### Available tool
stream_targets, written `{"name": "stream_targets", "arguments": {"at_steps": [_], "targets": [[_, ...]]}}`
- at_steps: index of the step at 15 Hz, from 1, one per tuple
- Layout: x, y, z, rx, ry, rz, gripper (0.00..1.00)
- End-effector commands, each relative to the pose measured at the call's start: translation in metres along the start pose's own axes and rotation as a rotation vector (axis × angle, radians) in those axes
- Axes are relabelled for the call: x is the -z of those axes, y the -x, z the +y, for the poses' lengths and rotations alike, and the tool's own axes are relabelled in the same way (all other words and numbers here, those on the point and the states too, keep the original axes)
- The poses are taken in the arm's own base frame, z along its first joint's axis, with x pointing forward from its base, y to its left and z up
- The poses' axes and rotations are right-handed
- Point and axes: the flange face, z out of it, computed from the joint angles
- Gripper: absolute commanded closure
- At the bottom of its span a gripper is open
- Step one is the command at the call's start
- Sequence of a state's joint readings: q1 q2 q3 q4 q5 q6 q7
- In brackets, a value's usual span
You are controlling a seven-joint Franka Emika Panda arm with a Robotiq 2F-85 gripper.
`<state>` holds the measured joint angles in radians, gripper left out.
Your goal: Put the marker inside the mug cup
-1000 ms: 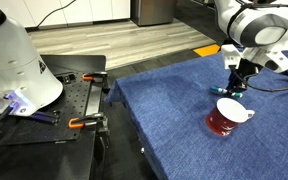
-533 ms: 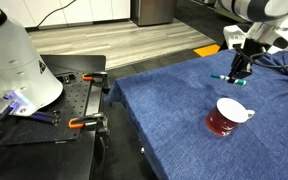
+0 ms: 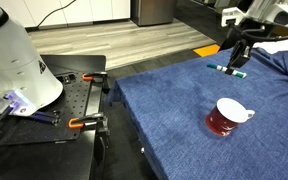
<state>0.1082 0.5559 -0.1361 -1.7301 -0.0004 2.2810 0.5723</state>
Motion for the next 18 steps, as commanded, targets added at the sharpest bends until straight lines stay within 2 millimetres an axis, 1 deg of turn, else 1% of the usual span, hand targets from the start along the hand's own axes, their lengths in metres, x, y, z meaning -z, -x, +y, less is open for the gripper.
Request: {"name": "stream_targets", "arguments": {"at_steps": [1,3,5,6,7,12,18], "targets": [[0.004,0.004,0.003,-0.017,0.007,0.001,0.80],[0.009,0.010,0.008,-0.033,0.015,0.001,0.80],[0.010,0.013,0.011,-0.034,0.016,-0.001,0.80],[0.009,0.009,0.011,-0.094,0.033,0.041,0.95],[0.010,0.004,0.011,-0.159,0.040,0.096,0.95],[0.010,-0.007,0.017,-0.365,0.080,0.259,0.95],[0.018,-0.003,0.019,-0.625,0.186,0.452,0.95]]}}
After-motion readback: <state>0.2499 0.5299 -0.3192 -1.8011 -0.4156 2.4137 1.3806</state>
